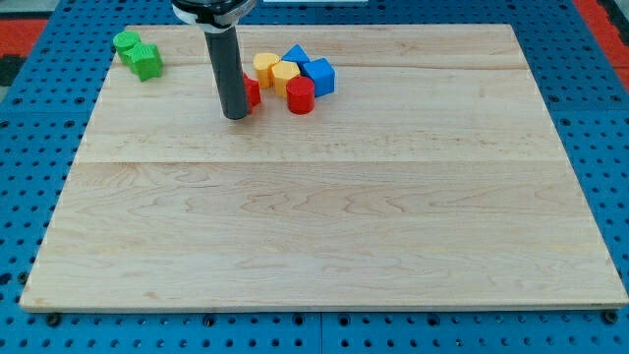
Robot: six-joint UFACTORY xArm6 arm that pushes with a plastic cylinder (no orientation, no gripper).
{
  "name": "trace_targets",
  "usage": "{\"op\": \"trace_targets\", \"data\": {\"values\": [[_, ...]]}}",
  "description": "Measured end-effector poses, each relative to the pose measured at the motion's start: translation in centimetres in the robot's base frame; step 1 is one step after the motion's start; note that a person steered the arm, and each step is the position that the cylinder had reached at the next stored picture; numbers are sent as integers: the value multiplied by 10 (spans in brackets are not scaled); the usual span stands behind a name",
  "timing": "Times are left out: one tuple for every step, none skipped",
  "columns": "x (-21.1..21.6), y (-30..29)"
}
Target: Move the red star on the left side of the red circle
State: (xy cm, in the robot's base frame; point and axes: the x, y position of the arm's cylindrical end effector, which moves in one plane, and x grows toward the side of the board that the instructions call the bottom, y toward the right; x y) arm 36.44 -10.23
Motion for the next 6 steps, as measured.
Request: {"op": "trace_targets", "data": {"values": [[-2,-51],[-16,-72],[-24,-53],[-27,-21],[-30,5],[-37,25]]}}
